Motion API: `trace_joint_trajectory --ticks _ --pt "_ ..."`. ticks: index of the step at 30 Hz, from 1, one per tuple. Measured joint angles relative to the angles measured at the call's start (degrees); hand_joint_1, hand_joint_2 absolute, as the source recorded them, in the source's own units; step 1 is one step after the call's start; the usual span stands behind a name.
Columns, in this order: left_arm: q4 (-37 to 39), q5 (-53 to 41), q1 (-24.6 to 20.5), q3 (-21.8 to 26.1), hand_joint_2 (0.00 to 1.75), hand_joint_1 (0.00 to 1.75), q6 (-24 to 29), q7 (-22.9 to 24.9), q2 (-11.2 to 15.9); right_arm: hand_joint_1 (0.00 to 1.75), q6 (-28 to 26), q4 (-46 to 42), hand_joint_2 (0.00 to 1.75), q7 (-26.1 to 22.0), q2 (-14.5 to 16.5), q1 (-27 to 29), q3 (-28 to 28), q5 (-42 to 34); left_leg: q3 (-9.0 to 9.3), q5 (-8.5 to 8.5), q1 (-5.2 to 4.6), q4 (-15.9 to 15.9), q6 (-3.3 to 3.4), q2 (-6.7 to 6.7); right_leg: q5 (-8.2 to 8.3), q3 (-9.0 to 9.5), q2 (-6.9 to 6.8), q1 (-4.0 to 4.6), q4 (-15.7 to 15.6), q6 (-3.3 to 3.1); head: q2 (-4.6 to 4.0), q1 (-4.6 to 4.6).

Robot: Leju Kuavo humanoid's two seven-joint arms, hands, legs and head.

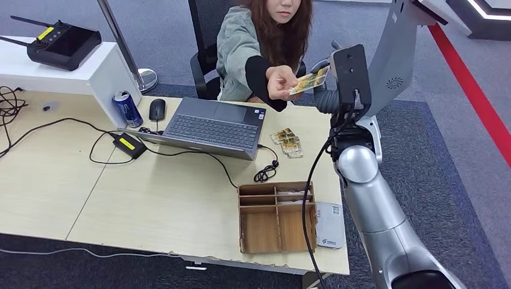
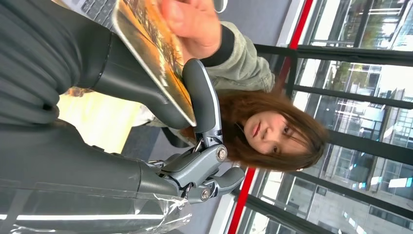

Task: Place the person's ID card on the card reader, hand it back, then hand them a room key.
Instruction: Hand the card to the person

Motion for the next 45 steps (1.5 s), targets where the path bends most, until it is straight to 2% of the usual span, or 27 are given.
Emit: trace_joint_trajectory --ticks 1,2,3,9,13,18,22,26,30,36,41,45 --pt "0.0 0.0 0.0 -0.3 0.00 0.00 -0.1 0.0 0.0 0.39 -0.1 0.7 1.75 -0.1 0.3 -0.6 0.2 -0.2 0.00 0.00 0.00 0.0 0.00 0.00 0.00 0.00 0.00 0.00 0.0 0.00 0.00 -0.01" --pt "0.0 0.0 0.0 -0.5 0.00 0.00 -0.2 0.0 -0.1 0.09 -0.2 1.4 1.75 -0.3 0.7 -1.2 0.3 -0.5 -0.01 0.00 0.00 0.0 0.00 -0.01 0.00 0.00 -0.01 0.00 0.0 0.00 0.00 0.01" --pt "0.0 0.0 0.0 -0.6 0.00 0.00 -0.2 0.0 -0.1 0.00 -0.2 2.1 1.75 -0.5 1.0 -1.6 0.5 -0.7 0.00 0.00 0.00 0.0 0.00 -0.02 -0.01 0.00 -0.01 0.00 0.0 0.00 0.00 0.00" --pt "0.0 0.0 0.0 -0.8 0.00 0.00 -0.4 -0.1 -0.2 0.00 0.4 4.5 1.75 -2.5 2.0 -2.0 1.1 -3.7 -0.01 -0.01 0.00 0.0 0.00 -0.03 -0.01 0.00 -0.03 0.00 0.0 0.01 0.00 0.00" --pt "0.0 0.0 0.0 -0.8 0.00 0.00 -0.4 -0.3 -0.2 0.00 1.1 5.2 0.00 -4.4 2.5 -1.5 1.5 -7.0 0.00 -0.01 0.00 0.0 0.01 -0.03 -0.01 0.00 -0.03 0.00 0.0 0.01 0.00 0.01" --pt "0.0 0.1 0.0 -0.8 0.00 0.00 -0.3 -0.9 -0.1 0.00 2.5 3.3 0.00 -6.7 2.6 1.1 1.8 -12.7 0.02 -0.01 0.00 0.0 0.00 -0.03 -0.01 0.00 -0.03 0.00 0.0 0.01 0.01 0.00" --pt "0.0 0.2 0.0 -0.7 0.00 0.00 0.1 -1.2 -0.1 0.00 3.3 -1.7 0.00 -8.5 1.9 5.4 2.0 -16.6 0.03 -0.02 0.00 0.0 0.00 -0.03 -0.02 0.00 -0.03 0.00 0.0 0.02 0.00 0.00" --pt "0.0 0.5 0.1 -0.4 0.00 0.00 0.6 -1.9 -0.1 0.00 3.6 -9.1 1.75 -10.9 -0.2 12.5 2.0 -19.8 0.02 -0.04 0.00 0.0 0.02 -0.03 -0.04 0.00 -0.03 0.00 0.0 0.03 0.01 0.01" --pt "0.0 0.9 0.0 0.1 0.00 0.00 1.0 -2.4 -0.1 0.00 2.0 -15.1 1.75 -14.2 -3.2 20.6 1.1 -21.9 0.07 -0.08 0.00 0.0 0.06 -0.02 -0.07 0.06 -0.03 0.01 -0.1 0.06 0.00 0.00" --pt "0.0 1.1 0.0 1.3 0.00 0.00 1.6 -2.7 -0.1 0.00 1.3 -18.2 1.75 -18.9 -6.7 31.7 -4.2 -23.0 0.07 -0.13 -0.01 0.0 0.13 -0.03 -0.08 0.11 0.00 0.00 -0.2 0.09 0.00 0.00" --pt "0.0 1.4 0.0 2.5 0.00 0.00 1.7 -3.0 0.0 0.00 1.4 -17.7 1.75 -21.0 -7.3 37.7 -8.6 -20.5 0.07 -0.13 0.00 0.0 0.14 -0.04 -0.08 0.12 -0.02 0.00 -0.2 0.09 0.00 0.00" --pt "0.0 1.5 -0.1 3.1 0.00 0.00 1.7 -3.1 0.0 0.00 1.3 -16.4 1.75 -22.5 -7.1 40.1 -11.0 -19.2 0.07 -0.13 0.00 0.0 0.14 -0.02 -0.08 0.11 -0.02 0.00 -0.2 0.09 0.00 0.00"
